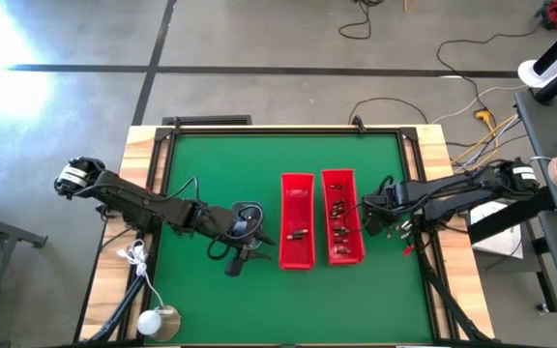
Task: Sort batteries
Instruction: Put the silver battery into the gray bin
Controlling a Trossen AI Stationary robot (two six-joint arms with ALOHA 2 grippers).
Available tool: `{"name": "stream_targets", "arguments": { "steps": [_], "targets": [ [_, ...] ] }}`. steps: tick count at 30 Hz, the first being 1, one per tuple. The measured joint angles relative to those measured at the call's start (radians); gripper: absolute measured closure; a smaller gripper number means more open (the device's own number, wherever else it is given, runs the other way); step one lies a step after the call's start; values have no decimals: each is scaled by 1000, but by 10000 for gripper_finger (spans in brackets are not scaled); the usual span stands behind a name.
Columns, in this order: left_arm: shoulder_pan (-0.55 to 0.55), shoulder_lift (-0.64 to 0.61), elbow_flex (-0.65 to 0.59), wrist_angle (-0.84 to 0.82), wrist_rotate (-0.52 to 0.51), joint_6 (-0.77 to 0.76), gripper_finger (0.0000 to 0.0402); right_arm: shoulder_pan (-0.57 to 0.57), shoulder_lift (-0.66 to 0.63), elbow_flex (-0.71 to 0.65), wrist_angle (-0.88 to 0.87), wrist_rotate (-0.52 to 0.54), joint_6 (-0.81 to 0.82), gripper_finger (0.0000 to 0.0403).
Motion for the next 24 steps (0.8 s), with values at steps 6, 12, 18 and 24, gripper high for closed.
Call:
{"name": "stream_targets", "arguments": {
  "steps": [6,12,18,24],
  "targets": [
    [-4,-4,0,-1,1,0,251,1,1,6,14,-99,12,356],
    [-9,-17,0,2,1,0,251,1,1,-28,36,-101,28,343],
    [-19,-17,0,3,1,3,251,1,1,-40,52,-95,17,351],
    [-36,-19,0,40,6,55,251,2,-5,-26,43,-67,-7,380]
  ]
}}
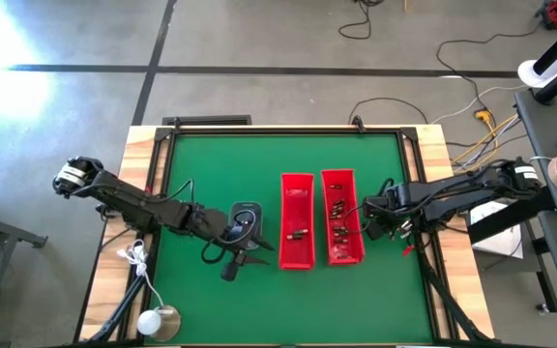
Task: Sort batteries
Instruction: Put the silver battery into the gray bin
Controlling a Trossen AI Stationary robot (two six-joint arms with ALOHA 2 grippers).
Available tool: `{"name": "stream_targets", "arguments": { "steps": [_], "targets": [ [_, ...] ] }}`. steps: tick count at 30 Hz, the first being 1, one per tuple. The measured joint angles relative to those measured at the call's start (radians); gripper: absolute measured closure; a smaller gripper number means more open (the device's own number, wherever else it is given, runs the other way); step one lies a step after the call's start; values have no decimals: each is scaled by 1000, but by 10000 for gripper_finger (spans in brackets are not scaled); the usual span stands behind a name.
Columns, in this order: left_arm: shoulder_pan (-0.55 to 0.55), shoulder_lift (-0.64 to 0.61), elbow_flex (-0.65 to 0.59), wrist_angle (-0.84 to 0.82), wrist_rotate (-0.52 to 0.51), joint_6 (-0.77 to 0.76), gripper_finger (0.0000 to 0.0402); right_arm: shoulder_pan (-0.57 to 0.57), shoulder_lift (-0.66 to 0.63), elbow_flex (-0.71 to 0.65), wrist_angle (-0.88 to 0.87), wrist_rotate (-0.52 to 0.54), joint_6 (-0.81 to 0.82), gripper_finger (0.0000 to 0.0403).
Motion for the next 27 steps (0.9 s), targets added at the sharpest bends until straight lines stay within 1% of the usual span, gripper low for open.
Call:
{"name": "stream_targets", "arguments": {
  "steps": [2,3,10,14,17,19,21,23,25,27],
  "targets": [
    [-6,-3,0,1,0,7,251,0,-8,20,-18,32,-12,384],
    [-7,-5,0,1,1,8,251,0,-15,34,-33,72,-16,383],
    [-6,-16,-27,29,-1,37,251,-1,-100,201,-201,230,-75,383],
    [3,-27,-106,187,-5,59,251,5,-133,333,-284,323,-121,383],
    [25,-32,-180,358,-9,60,251,35,-142,438,-290,389,-178,384],
    [40,-32,-221,474,-11,52,251,68,-138,506,-278,453,-207,384],
    [53,-25,-250,558,-11,32,251,109,-132,562,-228,528,-240,384],
    [58,-16,-261,597,-11,18,251,157,-121,594,-131,595,-296,384],
    [63,-6,-263,610,-11,13,251,212,-108,602,22,647,-388,384],
    [67,9,-260,613,-47,1,251,271,-83,591,207,702,-512,384]
  ]
}}
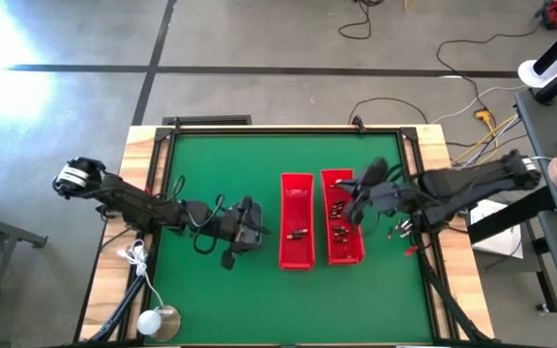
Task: Sort batteries
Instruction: Put the silver battery into the gray bin
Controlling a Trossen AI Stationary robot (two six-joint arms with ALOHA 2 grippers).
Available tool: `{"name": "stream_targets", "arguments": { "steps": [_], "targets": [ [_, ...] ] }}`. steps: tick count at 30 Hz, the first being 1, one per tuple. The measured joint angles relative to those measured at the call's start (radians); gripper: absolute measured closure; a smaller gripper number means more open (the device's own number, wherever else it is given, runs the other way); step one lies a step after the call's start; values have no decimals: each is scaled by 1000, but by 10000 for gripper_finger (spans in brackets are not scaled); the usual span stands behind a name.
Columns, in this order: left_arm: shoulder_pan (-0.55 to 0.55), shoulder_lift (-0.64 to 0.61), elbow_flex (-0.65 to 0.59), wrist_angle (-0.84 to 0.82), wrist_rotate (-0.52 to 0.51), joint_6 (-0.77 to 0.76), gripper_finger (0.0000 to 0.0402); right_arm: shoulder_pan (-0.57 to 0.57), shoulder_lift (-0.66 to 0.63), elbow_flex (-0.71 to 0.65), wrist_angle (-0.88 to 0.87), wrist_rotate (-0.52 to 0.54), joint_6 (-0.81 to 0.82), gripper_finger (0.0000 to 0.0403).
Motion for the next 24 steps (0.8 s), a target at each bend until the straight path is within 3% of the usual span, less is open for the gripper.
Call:
{"name": "stream_targets", "arguments": {
  "steps": [5,10,13,17,24],
  "targets": [
    [10,58,31,7,-143,-19,250,148,95,-74,471,74,-235,384],
    [10,155,47,161,-150,-26,241,223,218,-127,788,77,-344,384],
    [10,226,72,263,-153,-43,230,227,294,-128,859,77,-357,384],
    [10,316,140,273,-153,-45,223,226,369,-110,903,77,-376,384],
    [10,383,204,275,-144,-53,227,236,393,-75,915,77,-387,383]
  ]
}}
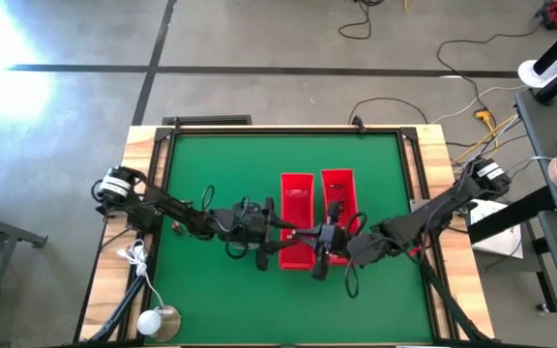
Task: Sort batteries
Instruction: Put the silver battery into the gray bin
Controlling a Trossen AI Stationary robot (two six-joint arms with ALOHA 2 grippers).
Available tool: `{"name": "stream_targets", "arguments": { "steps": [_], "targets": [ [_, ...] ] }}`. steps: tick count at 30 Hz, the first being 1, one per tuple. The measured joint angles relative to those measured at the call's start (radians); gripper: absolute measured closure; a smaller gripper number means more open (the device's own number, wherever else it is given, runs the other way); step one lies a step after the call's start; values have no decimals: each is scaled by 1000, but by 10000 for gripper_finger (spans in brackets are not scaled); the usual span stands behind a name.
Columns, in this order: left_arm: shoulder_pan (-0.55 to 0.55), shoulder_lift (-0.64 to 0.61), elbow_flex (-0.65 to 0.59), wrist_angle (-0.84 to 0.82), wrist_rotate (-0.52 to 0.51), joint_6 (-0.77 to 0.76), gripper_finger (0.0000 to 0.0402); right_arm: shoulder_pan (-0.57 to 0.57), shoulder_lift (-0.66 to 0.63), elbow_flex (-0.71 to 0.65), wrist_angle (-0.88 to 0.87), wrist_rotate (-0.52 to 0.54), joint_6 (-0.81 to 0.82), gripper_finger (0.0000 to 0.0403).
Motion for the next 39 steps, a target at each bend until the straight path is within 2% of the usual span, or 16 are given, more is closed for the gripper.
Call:
{"name": "stream_targets", "arguments": {
  "steps": [7,13,21,28,33,37,39],
  "targets": [
    [0,1,-5,61,0,-22,231,1,-3,0,-4,0,2,383],
    [0,1,9,52,9,-34,261,1,-3,-1,-2,0,4,383],
    [0,1,26,21,10,-45,310,1,-4,-1,-1,1,24,383],
    [1,1,39,3,12,-42,384,1,-4,-2,-1,2,44,381],
    [1,-24,40,-71,5,-45,386,1,-7,-3,-11,-1,57,345],
    [2,-126,38,-270,-3,-48,386,6,-47,28,-90,-5,60,293],
    [1,-201,37,-391,-5,-65,386,11,-82,63,-207,-6,89,269]
  ]
}}
